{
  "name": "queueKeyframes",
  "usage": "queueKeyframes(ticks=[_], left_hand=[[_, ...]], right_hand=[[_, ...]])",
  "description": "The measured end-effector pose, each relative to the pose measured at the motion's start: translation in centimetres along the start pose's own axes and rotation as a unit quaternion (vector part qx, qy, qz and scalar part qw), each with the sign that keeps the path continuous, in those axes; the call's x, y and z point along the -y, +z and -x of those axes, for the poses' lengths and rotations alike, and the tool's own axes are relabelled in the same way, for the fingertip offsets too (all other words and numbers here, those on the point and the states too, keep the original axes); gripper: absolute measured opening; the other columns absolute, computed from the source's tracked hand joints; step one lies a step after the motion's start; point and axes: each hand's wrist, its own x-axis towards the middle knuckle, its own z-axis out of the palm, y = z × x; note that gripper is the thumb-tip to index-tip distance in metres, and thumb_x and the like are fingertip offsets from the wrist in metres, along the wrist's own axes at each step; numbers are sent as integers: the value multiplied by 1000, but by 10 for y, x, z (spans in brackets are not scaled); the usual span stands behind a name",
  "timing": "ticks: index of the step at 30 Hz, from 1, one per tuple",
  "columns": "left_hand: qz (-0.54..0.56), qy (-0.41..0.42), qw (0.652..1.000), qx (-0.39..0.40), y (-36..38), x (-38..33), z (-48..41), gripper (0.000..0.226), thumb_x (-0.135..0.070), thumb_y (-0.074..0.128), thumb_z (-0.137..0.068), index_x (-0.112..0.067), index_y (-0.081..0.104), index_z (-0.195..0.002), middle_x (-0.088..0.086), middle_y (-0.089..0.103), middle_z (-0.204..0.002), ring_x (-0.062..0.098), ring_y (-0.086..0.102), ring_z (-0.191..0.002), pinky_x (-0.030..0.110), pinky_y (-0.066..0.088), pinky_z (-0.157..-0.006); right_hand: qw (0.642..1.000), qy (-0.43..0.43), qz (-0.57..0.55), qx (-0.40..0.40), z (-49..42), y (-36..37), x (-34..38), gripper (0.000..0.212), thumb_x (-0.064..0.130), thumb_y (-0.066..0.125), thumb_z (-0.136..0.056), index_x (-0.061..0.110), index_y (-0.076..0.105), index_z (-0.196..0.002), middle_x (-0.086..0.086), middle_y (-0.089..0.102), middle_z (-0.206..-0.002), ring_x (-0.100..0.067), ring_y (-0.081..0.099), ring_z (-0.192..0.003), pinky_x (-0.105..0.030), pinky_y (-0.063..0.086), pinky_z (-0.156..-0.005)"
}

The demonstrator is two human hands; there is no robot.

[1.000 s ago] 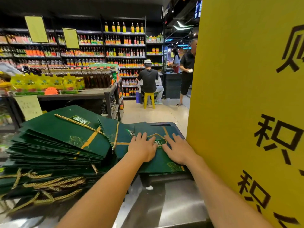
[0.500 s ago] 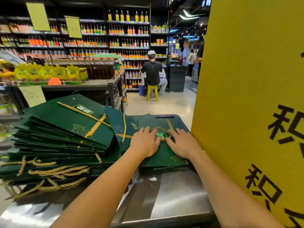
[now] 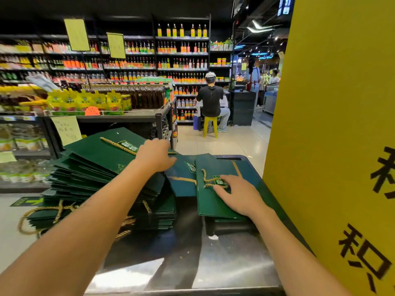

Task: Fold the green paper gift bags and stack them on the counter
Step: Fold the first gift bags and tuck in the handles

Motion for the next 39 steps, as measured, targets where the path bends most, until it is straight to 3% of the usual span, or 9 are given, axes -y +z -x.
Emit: queueKeyframes(ticks=[4, 8, 13, 22, 24, 26, 32, 37, 39], left_hand=[[-53, -52, 997, 27, -14, 21, -8, 71, -66, 60, -90, -17, 50, -140, 13, 52, -142, 39, 39, -136, 50, 31, -111], [-79, -84, 990, 78, -13, 28, -14, 71, -80, 50, -86, -13, 59, -108, 15, 54, -136, 38, 38, -136, 49, 29, -114], [-69, -105, 989, 78, -10, 25, -19, 87, -87, 48, -80, -13, 60, -125, 15, 50, -143, 37, 35, -139, 48, 26, -114], [137, -138, 980, 28, -3, 15, -24, 49, -55, 75, -84, -12, 53, -93, 14, 66, -106, 37, 57, -115, 51, 35, -107], [209, -120, 970, 12, -3, 14, -23, 40, -43, 74, -88, -10, 52, -83, 12, 61, -80, 29, 61, -84, 41, 48, -83], [267, -113, 957, -9, -6, 14, -20, 33, -27, 71, -93, -12, 50, -73, 7, 48, -67, 23, 49, -66, 33, 41, -63], [386, -122, 910, -89, -19, 19, -13, 21, -9, 60, -93, -14, 44, -81, 7, 48, -80, 25, 47, -76, 34, 42, -64], [485, -155, 847, -155, -38, 26, -3, 13, -2, 52, -98, -11, 43, -97, 6, 44, -89, 17, 44, -74, 25, 45, -48], [508, -165, 827, -175, -47, 35, 3, 13, -3, 53, -98, -11, 43, -102, 6, 46, -93, 17, 47, -78, 29, 54, -58]], right_hand=[[1000, -4, 9, -11, 2, 5, -1, 61, 65, 36, -100, 29, 48, -148, 6, 57, -138, -17, 51, -129, -42, 40, -111], [1000, 6, -1, -6, 2, 4, 0, 62, 64, 36, -101, 30, 44, -151, 4, 50, -150, -18, 44, -138, -44, 33, -118], [1000, 2, 3, -10, 6, 4, 2, 60, 60, 38, -102, 28, 44, -152, 3, 48, -152, -17, 41, -142, -41, 27, -119], [1000, -1, 23, -1, 8, 1, 5, 59, 60, 38, -102, 28, 44, -151, 1, 51, -149, -19, 43, -139, -41, 28, -118], [1000, 0, 22, 0, 7, 0, 5, 59, 61, 38, -102, 28, 45, -151, 1, 50, -150, -19, 42, -140, -42, 27, -119], [1000, -2, 18, 1, 6, 1, 4, 60, 61, 38, -101, 28, 45, -150, 2, 50, -150, -18, 42, -140, -43, 28, -119], [1000, 3, 4, 2, 4, -2, 4, 62, 63, 39, -101, 30, 41, -153, 0, 39, -160, -21, 34, -148, -46, 27, -122], [1000, 0, -8, -6, 7, -6, 5, 61, 60, 41, -101, 28, 41, -153, 1, 41, -158, -19, 36, -146, -42, 32, -118], [1000, 2, -7, -5, 6, -8, 5, 60, 60, 41, -101, 27, 43, -152, 2, 48, -152, -18, 43, -140, -42, 37, -114]])
